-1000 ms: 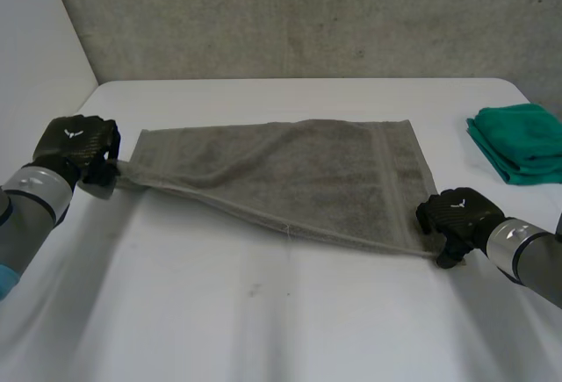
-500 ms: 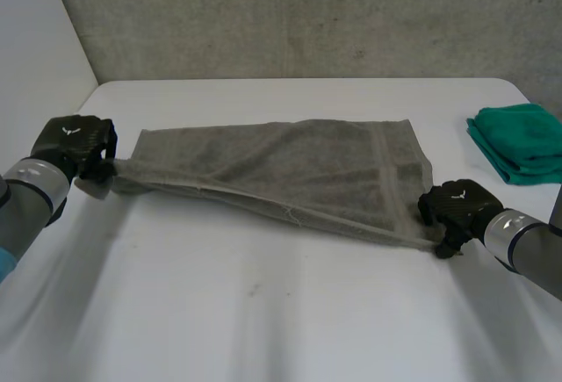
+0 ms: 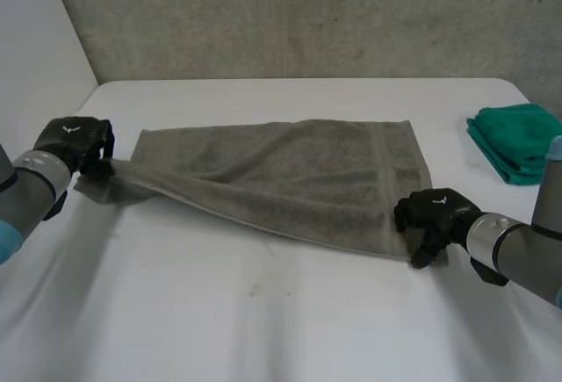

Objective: Fold the laundry.

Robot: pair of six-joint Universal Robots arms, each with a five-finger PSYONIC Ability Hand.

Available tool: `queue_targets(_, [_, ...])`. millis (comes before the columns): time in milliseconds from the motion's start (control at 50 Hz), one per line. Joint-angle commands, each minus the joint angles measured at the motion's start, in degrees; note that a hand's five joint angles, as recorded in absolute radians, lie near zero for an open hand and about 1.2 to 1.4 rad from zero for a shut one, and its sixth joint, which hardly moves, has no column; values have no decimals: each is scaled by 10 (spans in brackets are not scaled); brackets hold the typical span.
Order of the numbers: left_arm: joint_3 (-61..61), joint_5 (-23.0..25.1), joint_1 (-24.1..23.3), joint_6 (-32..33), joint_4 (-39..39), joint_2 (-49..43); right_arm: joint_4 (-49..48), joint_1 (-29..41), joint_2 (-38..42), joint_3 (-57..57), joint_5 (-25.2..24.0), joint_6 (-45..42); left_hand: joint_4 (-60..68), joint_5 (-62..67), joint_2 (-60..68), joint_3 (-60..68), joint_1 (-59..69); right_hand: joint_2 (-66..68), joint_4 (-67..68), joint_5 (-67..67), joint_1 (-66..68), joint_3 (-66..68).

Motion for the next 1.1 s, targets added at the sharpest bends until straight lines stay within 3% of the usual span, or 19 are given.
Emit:
queue_targets(20, [10, -3, 1, -1, -1, -6, -3, -1, 28, -20, 6, -8, 111, 141, 113, 116, 147, 31, 46, 46, 92, 42])
queue_targets(660, [4, -3, 0, -5, -6, 2, -45, -1, 39, -37, 9, -31, 111, 141, 113, 116, 147, 106, 122, 121, 167, 118])
queue_targets(880, [1, -4, -1, -6, -8, 2, -51, -1, 54, -53, 11, -31, 111, 141, 113, 116, 147, 408, 424, 423, 470, 420])
queue_targets(1000, [0, -3, -6, -10, -23, 6, -46, -4, 41, -58, 11, -26, 111, 141, 113, 116, 147, 408, 424, 423, 470, 420])
queue_targets(1060, [-2, -3, -7, -16, -34, 14, -40, -4, 13, -48, 12, -18, 111, 141, 113, 116, 147, 136, 152, 151, 197, 147])
queue_targets(1100, [-6, -2, -7, -18, -36, 17, -33, -5, -17, -39, 12, -16, 111, 141, 113, 116, 147, 46, 62, 61, 107, 58])
